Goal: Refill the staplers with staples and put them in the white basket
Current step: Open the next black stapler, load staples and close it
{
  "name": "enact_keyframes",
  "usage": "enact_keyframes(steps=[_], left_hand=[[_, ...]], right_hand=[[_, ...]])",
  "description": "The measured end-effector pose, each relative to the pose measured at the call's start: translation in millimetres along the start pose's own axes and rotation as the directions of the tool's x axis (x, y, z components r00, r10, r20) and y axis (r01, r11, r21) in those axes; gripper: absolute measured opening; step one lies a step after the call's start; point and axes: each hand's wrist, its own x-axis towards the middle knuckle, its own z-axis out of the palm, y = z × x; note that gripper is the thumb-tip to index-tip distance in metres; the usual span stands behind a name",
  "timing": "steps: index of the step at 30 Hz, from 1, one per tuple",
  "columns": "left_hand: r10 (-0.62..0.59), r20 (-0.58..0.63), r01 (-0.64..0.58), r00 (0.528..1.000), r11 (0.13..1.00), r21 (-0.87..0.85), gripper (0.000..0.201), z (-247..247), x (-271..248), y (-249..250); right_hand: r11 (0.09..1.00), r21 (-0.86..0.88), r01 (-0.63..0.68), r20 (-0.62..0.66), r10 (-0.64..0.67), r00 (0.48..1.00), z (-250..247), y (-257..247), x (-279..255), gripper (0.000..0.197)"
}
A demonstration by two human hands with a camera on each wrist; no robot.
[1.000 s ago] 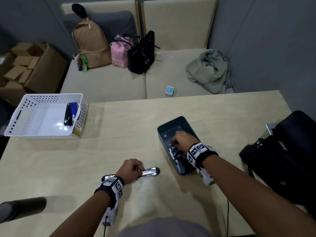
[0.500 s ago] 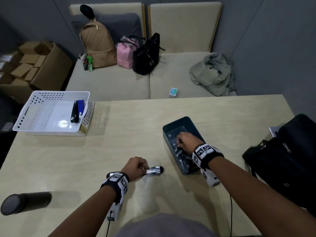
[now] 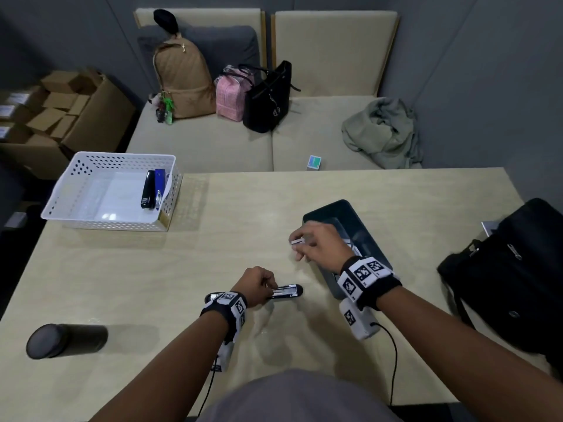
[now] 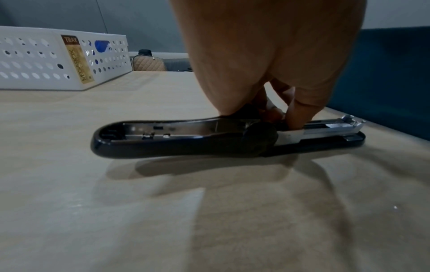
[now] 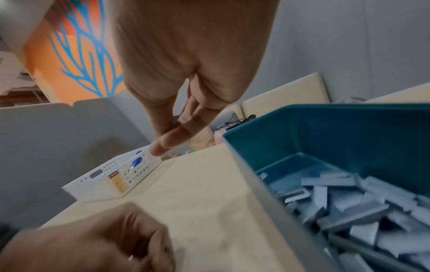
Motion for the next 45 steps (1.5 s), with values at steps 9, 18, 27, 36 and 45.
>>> enact_keyframes(steps=[9, 18, 27, 36, 45], left_hand=[[0.054, -0.067, -0.057, 0.996, 0.998, -0.034, 0.019, 2, 1, -4], [0.122, -0.083, -0.127, 0.989, 0.991, -0.05, 0.017, 2, 3, -7], [0.137, -0.072, -0.147, 0.988, 0.978, -0.145, 0.025, 1, 4, -13], [0.069, -0.077, -0.08, 0.995, 0.986, -0.149, 0.021, 3, 2, -15], [0.024, -0.06, -0.028, 0.998, 0.997, -0.076, 0.014, 2, 2, -10]], right_hand=[[0.97, -0.138, -0.2, 0.239, 0.229, 0.944, 46, 33, -10, 0.033], [0.964, -0.165, -0.211, 0.257, 0.248, 0.934, 60, 46, -15, 0.02], [0.881, -0.473, -0.018, 0.18, 0.116, 0.977, 83, 46, -26, 0.029], [0.763, -0.632, 0.133, 0.268, 0.055, 0.962, 88, 52, -21, 0.032], [0.865, -0.498, 0.062, 0.198, 0.044, 0.979, 91, 59, -25, 0.022]])
